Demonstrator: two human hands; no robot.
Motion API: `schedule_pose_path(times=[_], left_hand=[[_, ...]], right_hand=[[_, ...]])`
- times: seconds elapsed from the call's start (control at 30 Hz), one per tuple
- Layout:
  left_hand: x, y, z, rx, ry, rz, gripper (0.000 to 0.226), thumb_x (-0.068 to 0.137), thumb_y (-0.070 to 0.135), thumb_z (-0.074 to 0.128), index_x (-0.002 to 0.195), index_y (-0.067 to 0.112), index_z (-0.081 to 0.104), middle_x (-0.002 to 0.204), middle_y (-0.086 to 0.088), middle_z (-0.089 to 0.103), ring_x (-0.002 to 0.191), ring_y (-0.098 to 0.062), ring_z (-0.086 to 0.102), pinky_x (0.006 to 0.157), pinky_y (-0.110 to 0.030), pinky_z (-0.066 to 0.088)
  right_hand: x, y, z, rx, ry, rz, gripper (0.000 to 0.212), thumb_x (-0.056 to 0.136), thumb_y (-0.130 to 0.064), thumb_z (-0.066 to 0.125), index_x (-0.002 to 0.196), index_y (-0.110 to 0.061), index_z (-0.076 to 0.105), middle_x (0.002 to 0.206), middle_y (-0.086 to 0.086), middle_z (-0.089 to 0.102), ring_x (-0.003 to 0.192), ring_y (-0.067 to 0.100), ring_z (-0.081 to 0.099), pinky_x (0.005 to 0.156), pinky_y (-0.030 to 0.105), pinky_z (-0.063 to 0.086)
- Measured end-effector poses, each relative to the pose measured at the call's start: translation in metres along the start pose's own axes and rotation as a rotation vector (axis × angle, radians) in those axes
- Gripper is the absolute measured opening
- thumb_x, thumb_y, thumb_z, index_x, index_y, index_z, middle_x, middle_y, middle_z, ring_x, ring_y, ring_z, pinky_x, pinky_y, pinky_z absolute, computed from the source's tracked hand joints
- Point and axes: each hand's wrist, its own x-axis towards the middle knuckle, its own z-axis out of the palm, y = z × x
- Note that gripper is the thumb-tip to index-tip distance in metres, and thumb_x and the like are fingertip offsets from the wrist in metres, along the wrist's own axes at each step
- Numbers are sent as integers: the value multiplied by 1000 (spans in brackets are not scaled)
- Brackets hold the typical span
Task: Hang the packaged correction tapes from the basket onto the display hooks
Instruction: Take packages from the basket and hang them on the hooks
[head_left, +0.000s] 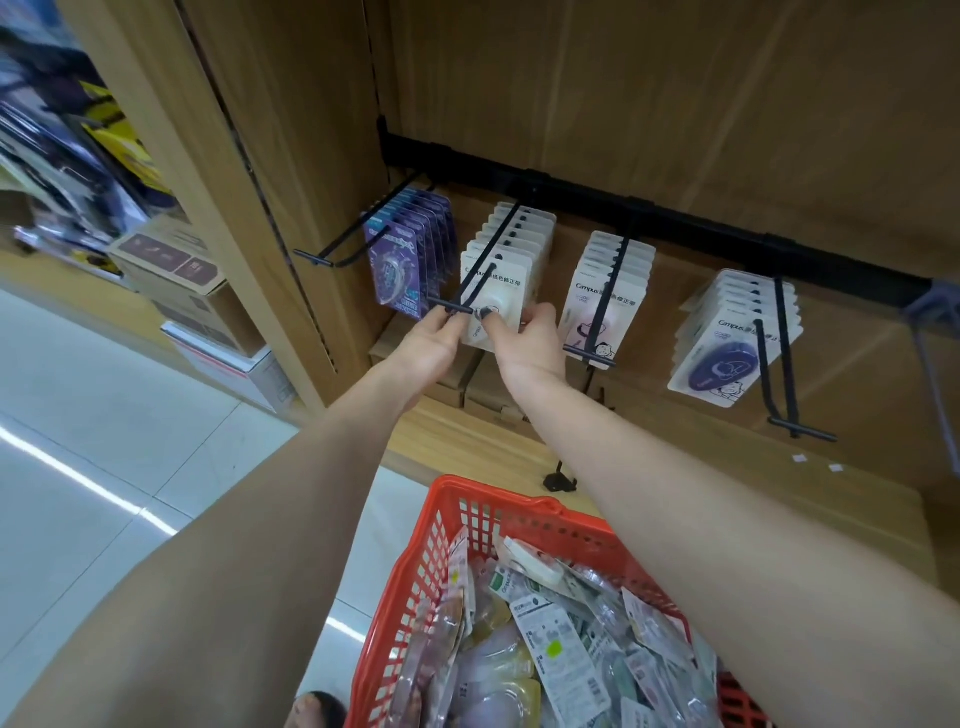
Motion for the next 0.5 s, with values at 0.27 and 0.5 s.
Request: schedule_pose_path(times=[0.27, 0.5], left_hand=[[-49, -4, 25, 315, 166, 4, 55, 110, 38, 45, 158, 12, 34, 157, -15, 46, 141, -30, 47, 111, -36, 39], [-136, -43, 84, 787, -128, 52, 35, 103, 31, 57, 132, 12, 51, 125, -9, 55, 104, -27, 63, 90, -35, 50]], right_hand=[[-62, 40, -51, 12, -46, -101, 27, 101, -33, 64, 122, -20, 52, 110, -3, 62, 102, 16, 62, 87, 30, 50], [-124, 139, -116, -48, 59, -67, 9, 102, -16, 60, 107, -21, 56, 95, -10, 62, 84, 3, 60, 71, 22, 49]])
